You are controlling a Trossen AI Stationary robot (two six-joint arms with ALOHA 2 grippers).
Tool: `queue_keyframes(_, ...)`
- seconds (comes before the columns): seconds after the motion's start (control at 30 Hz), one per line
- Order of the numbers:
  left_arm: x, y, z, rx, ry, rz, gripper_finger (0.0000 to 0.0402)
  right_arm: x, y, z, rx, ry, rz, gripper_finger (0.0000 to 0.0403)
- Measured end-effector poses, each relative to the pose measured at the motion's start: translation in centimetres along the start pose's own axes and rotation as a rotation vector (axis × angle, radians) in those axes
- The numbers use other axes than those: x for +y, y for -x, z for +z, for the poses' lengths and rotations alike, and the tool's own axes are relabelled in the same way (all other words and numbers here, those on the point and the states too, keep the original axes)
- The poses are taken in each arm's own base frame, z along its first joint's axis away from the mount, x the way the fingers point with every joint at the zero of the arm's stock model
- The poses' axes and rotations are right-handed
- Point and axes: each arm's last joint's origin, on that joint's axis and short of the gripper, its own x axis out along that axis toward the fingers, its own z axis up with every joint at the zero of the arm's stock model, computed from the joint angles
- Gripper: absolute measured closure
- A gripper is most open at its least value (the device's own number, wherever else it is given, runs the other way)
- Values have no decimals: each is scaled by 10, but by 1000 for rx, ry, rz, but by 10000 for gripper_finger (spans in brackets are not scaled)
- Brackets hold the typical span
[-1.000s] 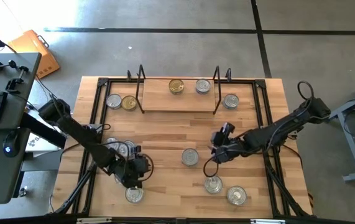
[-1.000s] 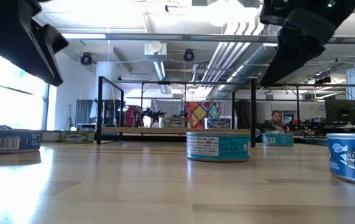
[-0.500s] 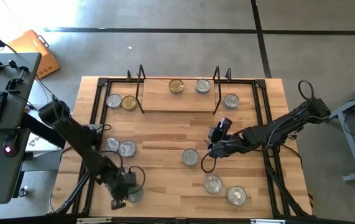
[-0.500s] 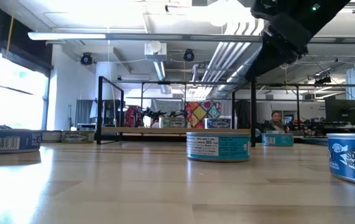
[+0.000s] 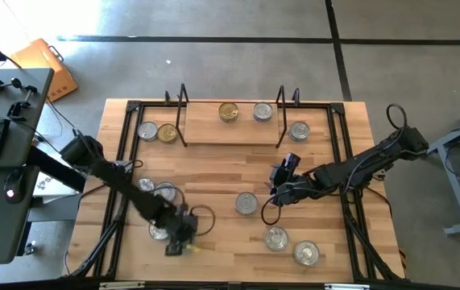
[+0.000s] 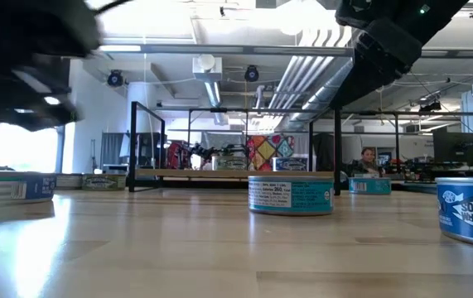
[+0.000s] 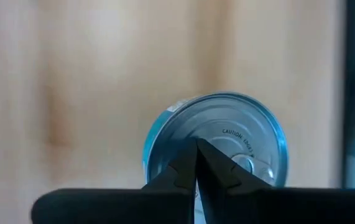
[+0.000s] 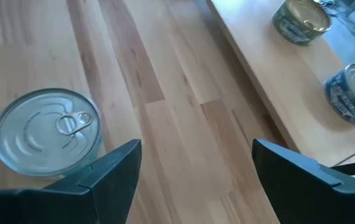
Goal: Stack canned seafood by type on shelf
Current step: Put the yellow-blue tuna can on the shelf
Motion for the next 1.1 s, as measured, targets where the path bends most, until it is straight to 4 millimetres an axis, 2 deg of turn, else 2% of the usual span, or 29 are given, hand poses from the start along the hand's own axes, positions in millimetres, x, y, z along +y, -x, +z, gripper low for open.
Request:
queue_keyframes(0.2, 32, 23, -3, 9, -103, 277, 401, 0, 0, -1, 10, -25, 14, 105)
queue_keyframes(0.3, 38, 43, 0, -79, -99, 374, 401, 0, 0, -1, 12, -41, 14, 105)
queue_keyframes(0.4, 39, 59, -3, -135, -83, 408, 401, 0, 0, -1, 12, -50, 14, 105)
queue_keyframes(0.53, 29, 72, -8, -202, -37, 366, 401, 0, 0, 0, 8, -68, 15, 105)
queue_keyframes(0.7, 8, 62, -21, -192, -26, 338, 384, 1, 0, 1, 0, -71, 16, 105)
queue_keyframes(0.87, -4, 43, -28, -155, -115, 374, 320, 2, -2, 0, -3, -65, 1, 105)
queue_keyframes(0.97, -6, 27, -31, -108, -224, 430, 277, 3, -5, -1, 4, -44, -10, 105)
queue_keyframes(1.1, -8, 7, -37, -30, -306, 472, 244, 7, -10, -3, 19, -19, -17, 105)
